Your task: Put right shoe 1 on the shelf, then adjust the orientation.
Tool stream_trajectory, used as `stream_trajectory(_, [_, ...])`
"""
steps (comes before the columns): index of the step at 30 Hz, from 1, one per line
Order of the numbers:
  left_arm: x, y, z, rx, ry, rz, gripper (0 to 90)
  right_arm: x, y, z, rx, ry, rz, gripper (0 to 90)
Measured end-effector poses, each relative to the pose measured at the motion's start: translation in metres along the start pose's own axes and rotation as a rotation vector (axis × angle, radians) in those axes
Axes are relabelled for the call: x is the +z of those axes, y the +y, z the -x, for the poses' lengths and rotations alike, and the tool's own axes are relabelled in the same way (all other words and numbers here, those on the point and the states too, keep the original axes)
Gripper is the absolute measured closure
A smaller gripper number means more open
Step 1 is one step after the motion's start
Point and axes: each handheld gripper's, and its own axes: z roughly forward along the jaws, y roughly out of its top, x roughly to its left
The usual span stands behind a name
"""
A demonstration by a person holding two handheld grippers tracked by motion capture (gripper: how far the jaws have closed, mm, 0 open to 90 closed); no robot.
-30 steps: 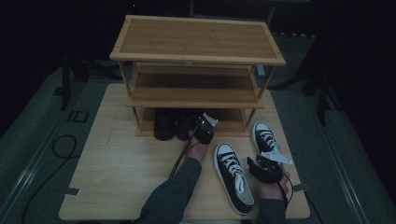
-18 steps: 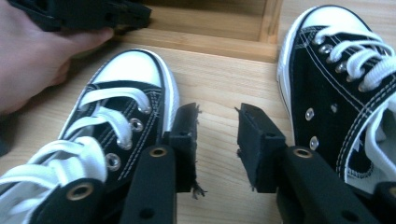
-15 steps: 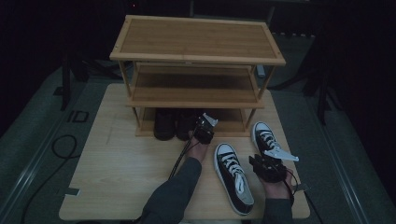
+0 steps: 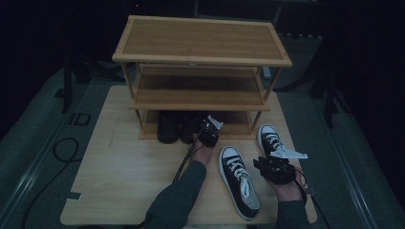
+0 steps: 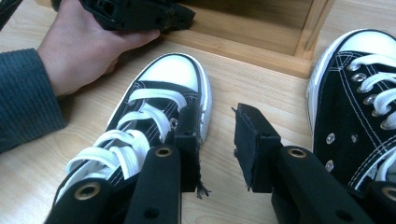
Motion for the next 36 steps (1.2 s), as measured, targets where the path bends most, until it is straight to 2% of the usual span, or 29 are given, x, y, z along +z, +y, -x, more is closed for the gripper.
stream_trajectory(5, [0.000,0.000,0.000,0.003,0.002,0.000,89.0,-0.003,0.002,0.001,-0.024,0.012,-0.010,67.8])
stream_trajectory(8, [0.000,0.000,0.000,0.004,0.004,0.000,89.0,-0.011,-0.001,0.001,-0.035,0.048,-0.016,65.6])
stream_trajectory(14, [0.000,0.000,0.001,0.007,0.007,-0.001,89.1,-0.018,-0.003,-0.002,-0.046,0.071,-0.026,65.4])
stream_trajectory(22, [0.000,0.000,0.001,0.009,0.008,-0.001,89.1,-0.025,-0.009,-0.013,-0.077,0.099,-0.050,64.5])
stream_trajectory(30, [0.000,0.000,0.001,0.008,0.007,-0.001,89.2,-0.022,-0.015,-0.025,-0.095,0.123,-0.088,66.7])
stream_trajectory(36, [0.000,0.000,0.001,0.007,0.006,-0.001,89.2,-0.023,-0.017,-0.031,-0.103,0.137,-0.096,66.5])
